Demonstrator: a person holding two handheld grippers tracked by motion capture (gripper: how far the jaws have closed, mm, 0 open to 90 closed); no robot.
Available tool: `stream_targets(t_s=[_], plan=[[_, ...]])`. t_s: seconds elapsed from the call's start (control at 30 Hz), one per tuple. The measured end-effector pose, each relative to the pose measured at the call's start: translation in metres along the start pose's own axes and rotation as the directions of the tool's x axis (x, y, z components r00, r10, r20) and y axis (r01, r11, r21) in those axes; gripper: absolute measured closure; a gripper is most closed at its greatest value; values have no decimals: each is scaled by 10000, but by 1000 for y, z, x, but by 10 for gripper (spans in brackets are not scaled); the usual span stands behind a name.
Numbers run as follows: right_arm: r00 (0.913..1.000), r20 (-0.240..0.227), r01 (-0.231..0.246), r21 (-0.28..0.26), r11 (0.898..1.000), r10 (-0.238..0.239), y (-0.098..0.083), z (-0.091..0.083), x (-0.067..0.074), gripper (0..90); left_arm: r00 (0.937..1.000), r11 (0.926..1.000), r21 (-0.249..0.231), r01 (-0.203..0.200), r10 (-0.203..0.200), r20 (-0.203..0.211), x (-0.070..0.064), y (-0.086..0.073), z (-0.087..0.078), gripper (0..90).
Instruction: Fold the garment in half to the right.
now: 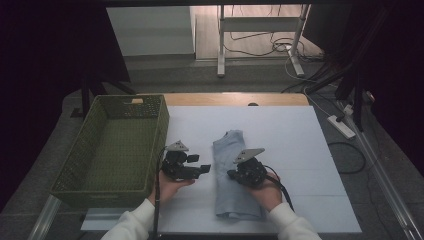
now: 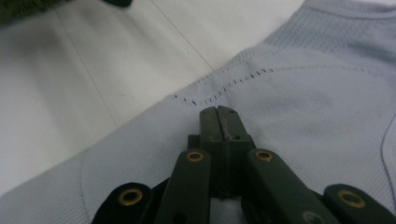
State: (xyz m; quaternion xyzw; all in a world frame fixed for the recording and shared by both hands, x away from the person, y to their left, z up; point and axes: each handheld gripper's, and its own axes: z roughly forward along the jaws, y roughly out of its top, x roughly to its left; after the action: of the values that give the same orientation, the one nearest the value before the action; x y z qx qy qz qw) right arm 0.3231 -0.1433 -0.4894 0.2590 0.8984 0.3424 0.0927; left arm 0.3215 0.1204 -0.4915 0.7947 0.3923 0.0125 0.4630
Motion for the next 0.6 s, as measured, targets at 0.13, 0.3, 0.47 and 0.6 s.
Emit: stream_targets(t_s=[0.13, 0.3, 0.47, 0.6], plan=[[9999, 102, -54, 15, 10000, 54, -9, -1, -2, 896, 10000, 10000, 17, 71, -71, -8, 2, -1, 0, 318], [9995, 235, -207, 92, 9997, 204, -19, -2, -8, 897, 10000, 10000, 4, 53, -53, -31, 2, -1, 0, 316], [9991, 278, -324, -206, 9993, 330, -24, -3, -7, 896, 10000, 10000, 41, 49, -48, -28, 2, -1, 1, 315], [9992, 130, -364, -312, 9988, 368, -23, -7, -3, 896, 10000, 10000, 54, 1, 0, -20, 0, 0, 3, 315]])
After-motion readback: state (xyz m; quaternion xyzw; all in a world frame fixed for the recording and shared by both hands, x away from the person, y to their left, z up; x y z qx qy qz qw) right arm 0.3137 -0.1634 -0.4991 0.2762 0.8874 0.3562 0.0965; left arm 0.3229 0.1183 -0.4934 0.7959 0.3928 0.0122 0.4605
